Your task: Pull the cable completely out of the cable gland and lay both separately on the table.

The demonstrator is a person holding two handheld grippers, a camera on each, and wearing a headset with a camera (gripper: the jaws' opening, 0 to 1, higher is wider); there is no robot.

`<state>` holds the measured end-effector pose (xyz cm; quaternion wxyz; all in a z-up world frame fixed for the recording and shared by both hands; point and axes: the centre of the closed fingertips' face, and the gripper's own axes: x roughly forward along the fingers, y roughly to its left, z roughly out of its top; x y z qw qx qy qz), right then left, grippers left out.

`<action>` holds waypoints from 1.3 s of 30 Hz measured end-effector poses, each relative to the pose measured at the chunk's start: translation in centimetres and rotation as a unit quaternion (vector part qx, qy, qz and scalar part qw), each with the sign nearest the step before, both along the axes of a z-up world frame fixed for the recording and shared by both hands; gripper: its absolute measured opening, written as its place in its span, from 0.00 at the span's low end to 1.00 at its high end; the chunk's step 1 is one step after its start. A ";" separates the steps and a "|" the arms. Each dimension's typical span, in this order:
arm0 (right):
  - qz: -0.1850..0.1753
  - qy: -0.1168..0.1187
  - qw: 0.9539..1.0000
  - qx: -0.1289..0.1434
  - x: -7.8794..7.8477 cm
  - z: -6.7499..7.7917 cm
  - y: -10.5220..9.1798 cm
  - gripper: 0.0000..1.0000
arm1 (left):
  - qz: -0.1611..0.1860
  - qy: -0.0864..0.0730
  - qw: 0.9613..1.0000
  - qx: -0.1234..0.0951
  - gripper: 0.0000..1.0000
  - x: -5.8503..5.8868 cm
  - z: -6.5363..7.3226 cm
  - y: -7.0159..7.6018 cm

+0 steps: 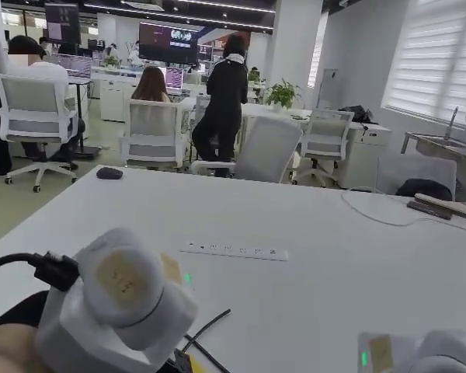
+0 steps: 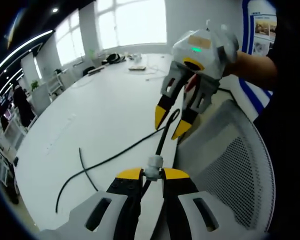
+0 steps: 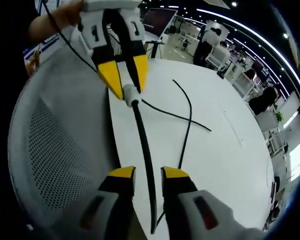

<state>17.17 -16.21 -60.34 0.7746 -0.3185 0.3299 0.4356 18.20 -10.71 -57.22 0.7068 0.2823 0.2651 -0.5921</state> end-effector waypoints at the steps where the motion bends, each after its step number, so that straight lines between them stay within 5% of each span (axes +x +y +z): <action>1: 0.005 -0.010 1.000 0.010 0.1 0.8 1.0 0.19 | -0.003 -0.008 1.000 0.004 0.16 0.0 0.0 0.0; 9: 0.030 -0.041 0.998 0.032 0.1 2.5 4.2 0.08 | -0.015 -0.049 0.998 0.026 0.16 -0.2 0.0 -0.3; 17: 0.040 -0.053 0.997 0.024 0.0 2.4 3.9 0.03 | -0.019 -0.050 0.998 0.025 0.16 -0.2 0.0 -0.2; 20: 0.038 -0.056 0.998 0.011 0.0 2.2 3.2 0.03 | -0.019 -0.066 0.997 0.045 0.15 0.3 -0.4 0.5; 25: 0.028 -0.049 0.998 0.011 -0.2 1.8 2.0 0.03 | -0.016 -0.062 0.997 0.043 0.14 0.5 -0.4 0.9; 26: 0.020 -0.042 0.999 -0.015 -0.3 1.3 1.0 0.03 | -0.010 -0.062 0.996 0.060 0.04 0.6 -0.5 1.7; 28: 0.021 -0.046 0.997 -0.065 -0.3 0.2 -0.8 0.03 | 0.001 -0.067 0.996 0.054 0.02 1.9 -0.6 2.2; 31: 0.012 -0.045 0.999 -0.021 -0.5 0.4 -0.1 0.03 | 0.001 -0.066 0.997 0.045 0.02 2.5 -0.7 2.3; 34: 0.007 -0.045 0.999 -0.029 0.0 -0.4 -0.5 0.03 | 0.011 -0.055 0.997 0.048 0.02 2.8 -1.3 2.7; 39: 0.007 -0.021 0.998 -0.056 -0.2 -2.9 -1.4 0.03 | 0.066 -0.040 0.996 0.039 0.02 4.0 -1.4 5.4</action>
